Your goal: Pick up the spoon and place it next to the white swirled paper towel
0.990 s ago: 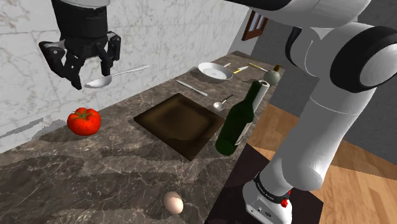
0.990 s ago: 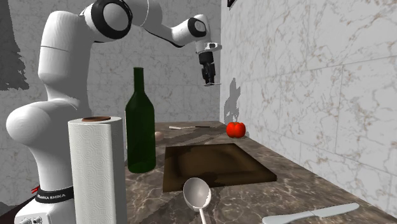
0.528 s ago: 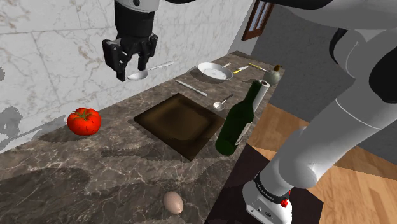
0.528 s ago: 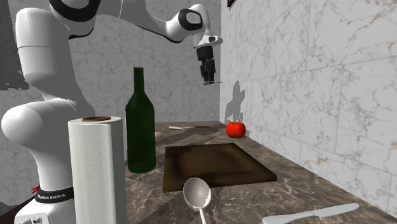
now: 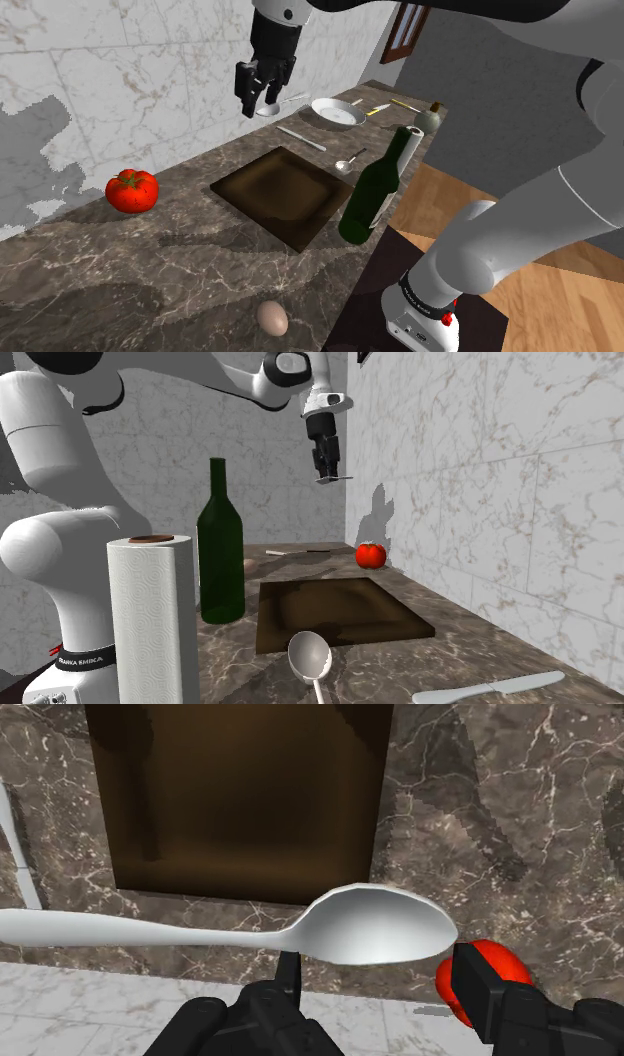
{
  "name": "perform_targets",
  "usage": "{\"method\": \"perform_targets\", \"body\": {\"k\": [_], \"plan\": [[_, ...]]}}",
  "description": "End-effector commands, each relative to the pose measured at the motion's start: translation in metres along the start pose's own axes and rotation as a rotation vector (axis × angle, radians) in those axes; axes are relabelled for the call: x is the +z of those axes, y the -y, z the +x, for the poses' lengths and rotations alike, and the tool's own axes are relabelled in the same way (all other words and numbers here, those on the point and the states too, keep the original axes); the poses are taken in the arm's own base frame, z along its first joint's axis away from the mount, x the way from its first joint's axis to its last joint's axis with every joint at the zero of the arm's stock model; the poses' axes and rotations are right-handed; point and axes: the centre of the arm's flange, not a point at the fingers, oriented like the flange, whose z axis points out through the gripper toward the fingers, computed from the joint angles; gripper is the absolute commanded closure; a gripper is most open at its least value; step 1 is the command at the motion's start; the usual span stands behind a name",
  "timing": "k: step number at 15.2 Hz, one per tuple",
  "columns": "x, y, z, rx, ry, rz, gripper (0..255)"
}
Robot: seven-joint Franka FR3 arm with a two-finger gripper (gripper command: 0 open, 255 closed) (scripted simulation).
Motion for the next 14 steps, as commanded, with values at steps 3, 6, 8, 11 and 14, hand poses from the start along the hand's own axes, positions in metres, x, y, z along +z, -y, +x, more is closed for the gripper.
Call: {"method": "perform_targets", "body": {"k": [3, 6, 8, 11, 14], "plan": [[-0.001, -0.049, -0.02, -0.002, 0.0, 0.001, 255], [-0.002, -0.086, -0.034, -0.002, 0.0, 0.001, 255], [-0.002, -0.111, -0.043, -0.002, 0.0, 0.001, 255], [-0.003, -0.148, -0.057, -0.002, 0.0, 0.001, 255], [-0.004, -0.185, -0.071, -0.002, 0.0, 0.001, 255]]}}
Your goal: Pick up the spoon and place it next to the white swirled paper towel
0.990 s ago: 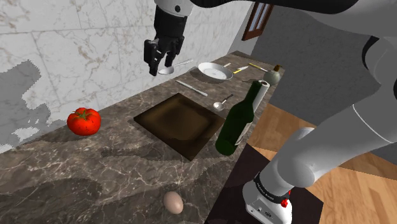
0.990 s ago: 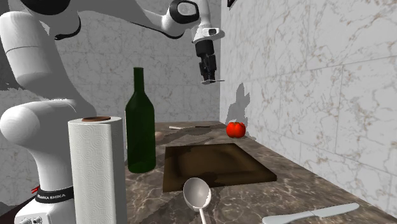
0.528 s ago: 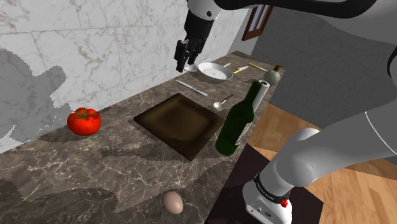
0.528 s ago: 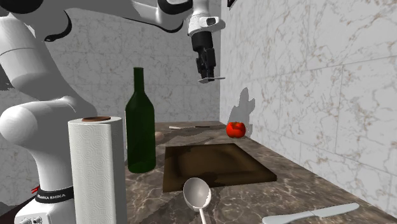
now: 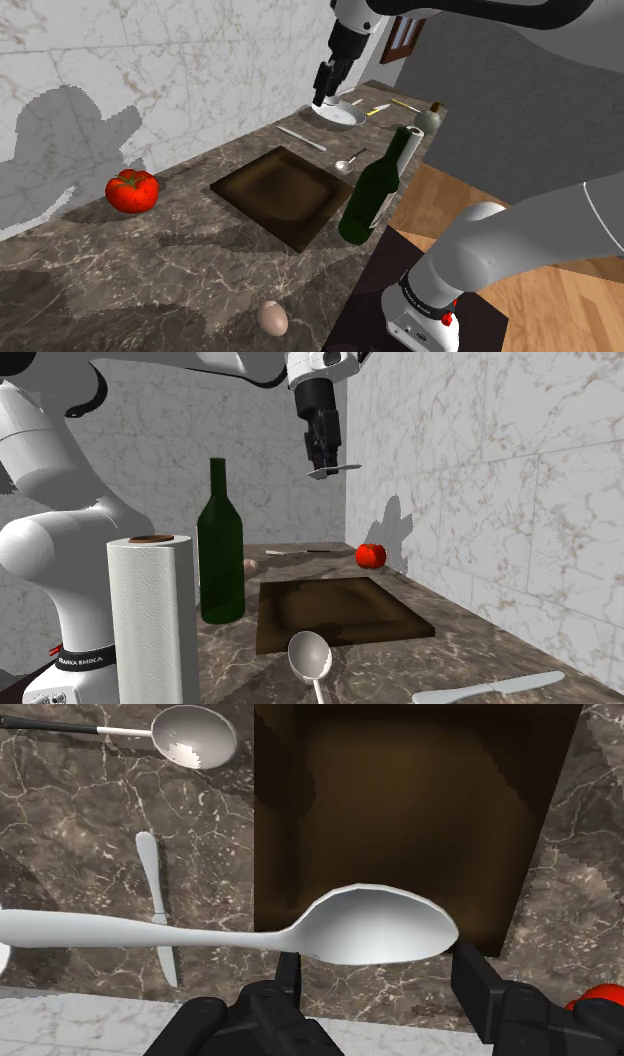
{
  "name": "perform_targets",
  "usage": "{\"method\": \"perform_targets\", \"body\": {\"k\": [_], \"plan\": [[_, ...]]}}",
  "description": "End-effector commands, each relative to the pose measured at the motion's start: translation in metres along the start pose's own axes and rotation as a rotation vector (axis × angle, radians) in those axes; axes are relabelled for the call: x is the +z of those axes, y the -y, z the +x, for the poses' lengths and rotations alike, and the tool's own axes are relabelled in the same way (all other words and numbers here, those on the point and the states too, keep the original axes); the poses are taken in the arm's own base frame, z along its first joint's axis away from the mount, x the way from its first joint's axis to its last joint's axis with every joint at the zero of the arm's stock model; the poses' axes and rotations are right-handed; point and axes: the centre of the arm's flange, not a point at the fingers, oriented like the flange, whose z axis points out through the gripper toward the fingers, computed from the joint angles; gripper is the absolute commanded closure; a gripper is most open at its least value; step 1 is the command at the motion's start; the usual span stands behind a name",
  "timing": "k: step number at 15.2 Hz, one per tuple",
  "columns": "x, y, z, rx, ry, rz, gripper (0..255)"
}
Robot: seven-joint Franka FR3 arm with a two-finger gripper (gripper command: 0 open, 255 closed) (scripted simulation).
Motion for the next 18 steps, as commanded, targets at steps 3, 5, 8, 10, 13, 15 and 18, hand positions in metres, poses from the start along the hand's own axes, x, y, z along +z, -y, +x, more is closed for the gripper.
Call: {"method": "perform_targets", "body": {"k": [3, 5, 8, 10, 13, 15, 18], "plan": [[-0.002, -0.051, -0.02, -0.001, 0.0, 0.0, 255], [-0.002, -0.075, -0.03, -0.001, 0.0, 0.0, 255], [-0.003, -0.112, -0.044, -0.001, 0.0, 0.0, 255], [-0.004, -0.137, -0.053, -0.001, 0.0, 0.0, 255], [-0.004, -0.174, -0.067, -0.001, 0.0, 0.0, 255], [-0.005, -0.199, -0.076, -0.001, 0.0, 0.0, 255], [-0.006, -0.236, -0.09, -0.001, 0.0, 0.0, 255]]}}
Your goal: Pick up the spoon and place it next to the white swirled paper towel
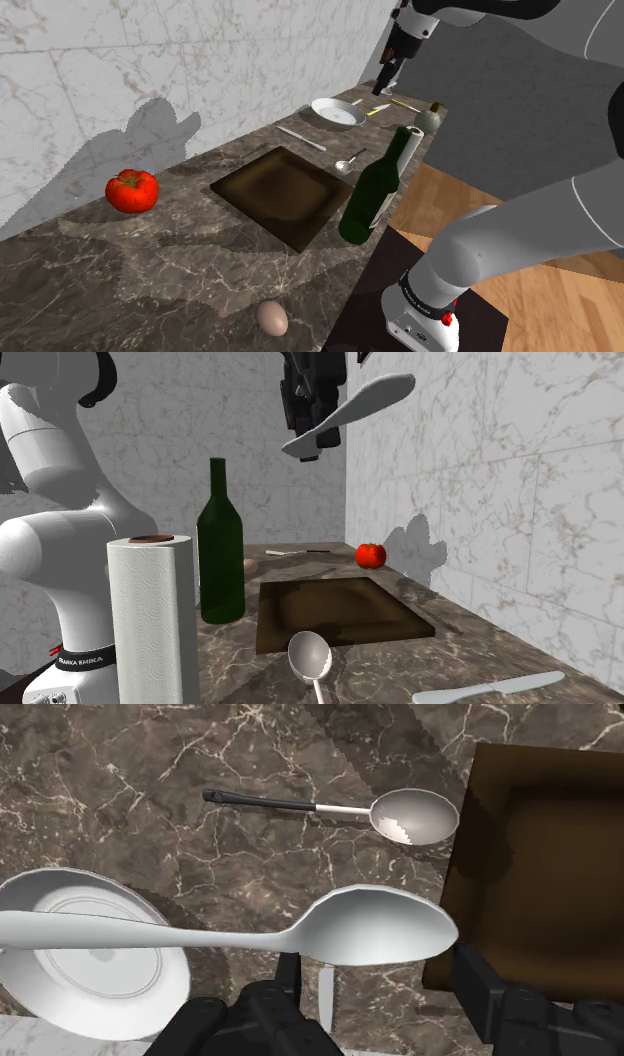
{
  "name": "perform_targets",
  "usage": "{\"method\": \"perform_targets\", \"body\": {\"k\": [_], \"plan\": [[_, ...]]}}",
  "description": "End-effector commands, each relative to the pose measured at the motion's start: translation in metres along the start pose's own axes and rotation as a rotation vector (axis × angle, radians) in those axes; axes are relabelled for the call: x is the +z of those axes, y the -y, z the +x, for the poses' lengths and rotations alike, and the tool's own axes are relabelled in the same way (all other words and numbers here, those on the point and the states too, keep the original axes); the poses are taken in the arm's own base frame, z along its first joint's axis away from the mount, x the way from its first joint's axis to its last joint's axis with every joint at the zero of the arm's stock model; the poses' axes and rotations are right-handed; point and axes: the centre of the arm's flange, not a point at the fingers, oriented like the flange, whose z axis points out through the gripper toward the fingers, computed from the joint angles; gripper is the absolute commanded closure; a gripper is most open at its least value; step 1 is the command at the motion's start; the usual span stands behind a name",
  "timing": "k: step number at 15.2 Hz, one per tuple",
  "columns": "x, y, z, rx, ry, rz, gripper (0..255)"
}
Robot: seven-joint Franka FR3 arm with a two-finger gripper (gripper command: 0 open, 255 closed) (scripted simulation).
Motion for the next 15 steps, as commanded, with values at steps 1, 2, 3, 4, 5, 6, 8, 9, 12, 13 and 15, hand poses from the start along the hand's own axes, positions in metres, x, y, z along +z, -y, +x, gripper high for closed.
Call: {"method": "perform_targets", "body": {"k": [1, 2, 3, 4, 5, 6, 8, 9, 12, 13, 15], "plan": [[0.001, -0.023, -0.011, -0.001, 0.0, 0.0, 255], [0.001, -0.036, -0.015, -0.001, 0.0, 0.0, 255], [0.0, -0.048, -0.02, -0.001, 0.0, 0.0, 255], [0.0, -0.06, -0.024, -0.001, 0.0, 0.0, 255], [0.0, -0.073, -0.029, -0.001, 0.0, 0.0, 255], [0.0, -0.085, -0.034, -0.001, 0.0, 0.0, 255], [-0.001, -0.11, -0.043, -0.001, 0.0, 0.0, 255], [-0.001, -0.122, -0.047, -0.001, 0.0, 0.0, 255], [-0.002, -0.159, -0.061, -0.001, 0.0, 0.0, 255], [-0.003, -0.172, -0.066, -0.001, 0.0, 0.0, 255], [0.002, -0.182, -0.071, -0.001, 0.0, 0.0, 255]]}}
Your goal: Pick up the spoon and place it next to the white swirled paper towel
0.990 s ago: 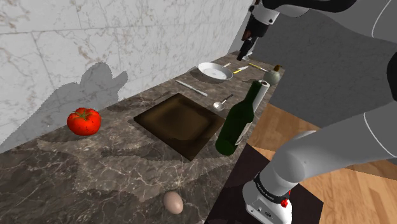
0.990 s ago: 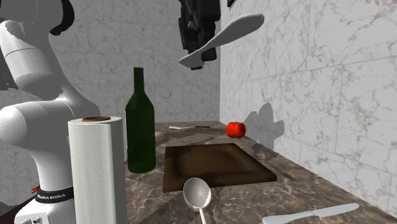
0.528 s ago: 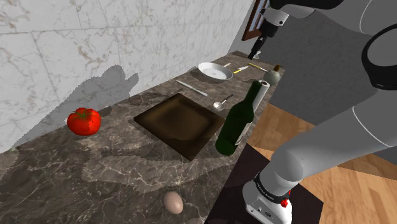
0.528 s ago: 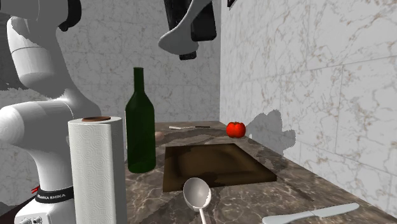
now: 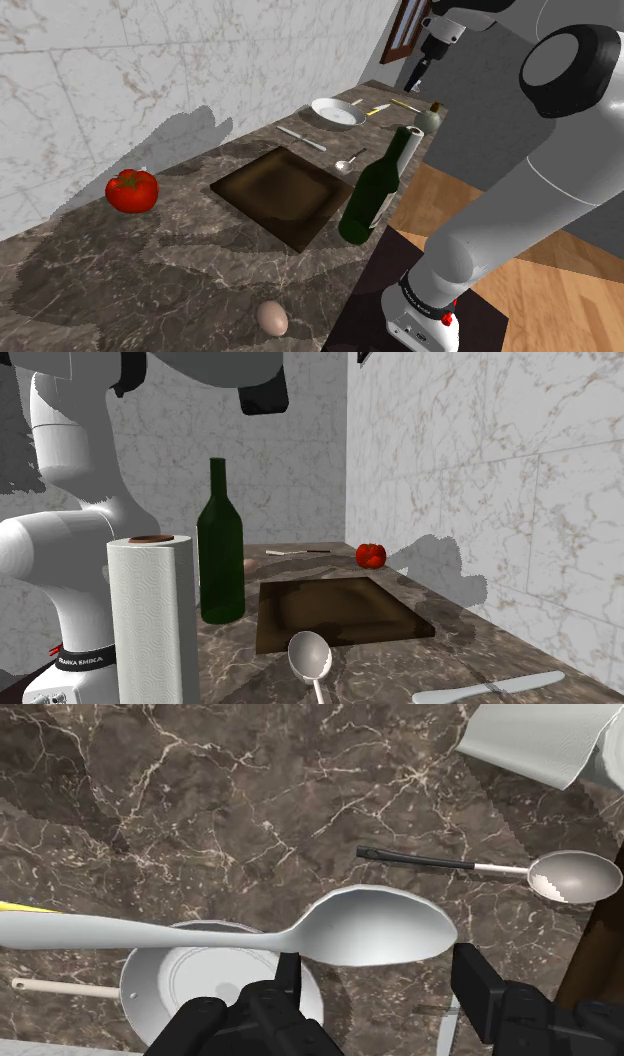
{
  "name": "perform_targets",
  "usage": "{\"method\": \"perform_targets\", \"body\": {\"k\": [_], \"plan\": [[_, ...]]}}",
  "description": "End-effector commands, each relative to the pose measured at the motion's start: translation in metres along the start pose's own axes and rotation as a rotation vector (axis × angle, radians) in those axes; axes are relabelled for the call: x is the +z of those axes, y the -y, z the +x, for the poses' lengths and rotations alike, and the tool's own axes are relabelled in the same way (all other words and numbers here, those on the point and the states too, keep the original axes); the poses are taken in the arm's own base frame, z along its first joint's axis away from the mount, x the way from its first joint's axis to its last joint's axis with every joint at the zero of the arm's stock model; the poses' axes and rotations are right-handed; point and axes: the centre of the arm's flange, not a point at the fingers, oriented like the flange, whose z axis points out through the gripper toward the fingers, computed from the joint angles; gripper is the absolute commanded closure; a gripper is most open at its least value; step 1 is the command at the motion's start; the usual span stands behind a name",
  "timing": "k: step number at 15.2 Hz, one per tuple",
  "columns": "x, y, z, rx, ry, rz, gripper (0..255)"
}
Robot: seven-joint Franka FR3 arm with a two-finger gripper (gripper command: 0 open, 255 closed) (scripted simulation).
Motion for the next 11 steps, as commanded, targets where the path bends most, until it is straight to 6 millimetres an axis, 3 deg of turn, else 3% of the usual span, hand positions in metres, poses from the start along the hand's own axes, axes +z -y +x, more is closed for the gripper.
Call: {"method": "perform_targets", "body": {"k": [1, 11], "plan": [[0.007, -0.006, -0.004, -0.001, 0.0, -0.001, 255], [0.059, -0.004, -0.012, -0.001, 0.0, -0.001, 255]]}}
